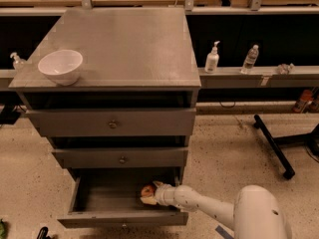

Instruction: Place apple into bottom drawer

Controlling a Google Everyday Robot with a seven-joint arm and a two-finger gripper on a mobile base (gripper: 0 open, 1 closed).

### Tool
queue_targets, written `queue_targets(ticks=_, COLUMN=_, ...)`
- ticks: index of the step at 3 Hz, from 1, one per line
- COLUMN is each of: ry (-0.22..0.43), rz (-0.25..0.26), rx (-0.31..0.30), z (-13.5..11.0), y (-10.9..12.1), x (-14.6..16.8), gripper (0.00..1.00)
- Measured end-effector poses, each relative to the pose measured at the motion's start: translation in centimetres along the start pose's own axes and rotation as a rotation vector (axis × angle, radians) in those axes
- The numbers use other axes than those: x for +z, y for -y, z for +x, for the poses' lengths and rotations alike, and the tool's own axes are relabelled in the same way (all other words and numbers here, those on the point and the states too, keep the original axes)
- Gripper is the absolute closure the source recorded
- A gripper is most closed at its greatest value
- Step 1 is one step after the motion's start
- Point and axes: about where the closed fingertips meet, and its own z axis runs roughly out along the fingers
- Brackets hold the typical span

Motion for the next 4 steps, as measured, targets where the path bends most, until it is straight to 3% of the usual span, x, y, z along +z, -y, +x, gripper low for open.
queue_targets(ticks=2, ry=0.0, rz=-0.006, rx=0.0, z=0.0, y=-0.4, x=0.2, gripper=0.27)
queue_targets(ticks=3, ry=0.015, rz=0.0, rx=0.004, z=-0.2, y=-0.4, x=-0.2, gripper=0.22)
queue_targets(ticks=4, ry=0.073, rz=-0.007, rx=0.006, z=-1.3, y=-0.3, x=-2.6, gripper=0.02)
